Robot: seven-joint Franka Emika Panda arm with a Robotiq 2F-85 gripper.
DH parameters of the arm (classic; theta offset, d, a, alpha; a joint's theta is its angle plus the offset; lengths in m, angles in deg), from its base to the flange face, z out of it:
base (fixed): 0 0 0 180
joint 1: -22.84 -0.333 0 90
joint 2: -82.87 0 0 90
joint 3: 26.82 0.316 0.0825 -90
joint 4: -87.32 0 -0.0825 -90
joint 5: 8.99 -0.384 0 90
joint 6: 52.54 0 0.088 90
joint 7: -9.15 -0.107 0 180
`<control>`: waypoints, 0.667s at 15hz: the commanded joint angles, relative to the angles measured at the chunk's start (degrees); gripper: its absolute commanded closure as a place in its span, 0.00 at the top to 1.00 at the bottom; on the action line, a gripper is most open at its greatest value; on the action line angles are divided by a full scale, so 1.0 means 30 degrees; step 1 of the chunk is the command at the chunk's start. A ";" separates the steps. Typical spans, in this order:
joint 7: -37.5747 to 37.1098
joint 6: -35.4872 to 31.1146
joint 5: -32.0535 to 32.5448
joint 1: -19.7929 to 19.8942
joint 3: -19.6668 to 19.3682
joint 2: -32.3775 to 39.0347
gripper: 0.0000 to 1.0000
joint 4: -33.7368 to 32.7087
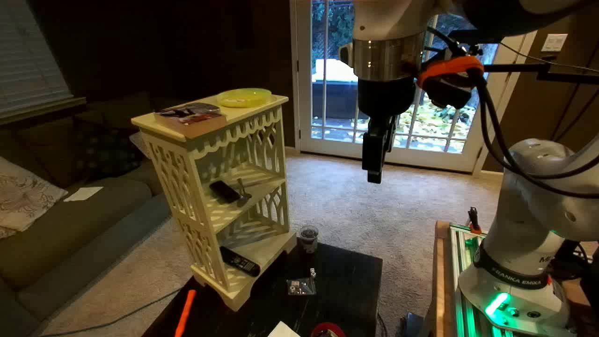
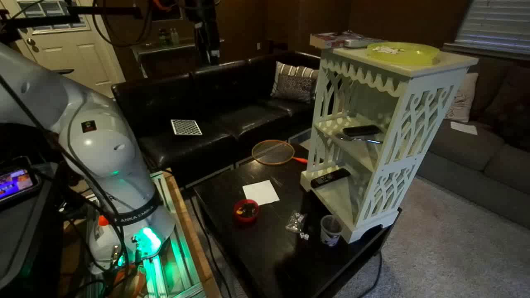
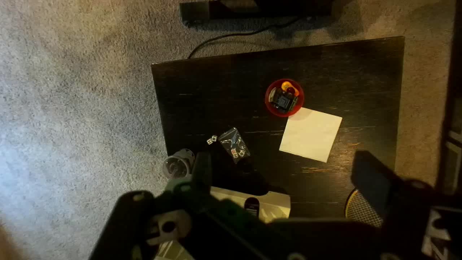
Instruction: Put the book on the middle shelf
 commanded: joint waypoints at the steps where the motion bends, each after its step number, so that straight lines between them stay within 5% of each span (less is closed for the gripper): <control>1: -0.0155 0.0034 0.0137 -0.0297 -0.0213 0.0089 1.00 -0.0047; 8: -0.0155 0.0033 0.0137 -0.0297 -0.0213 0.0089 1.00 -0.0047; 10: 0.0411 -0.2659 0.2247 -0.0067 0.0097 -0.0076 1.00 0.0286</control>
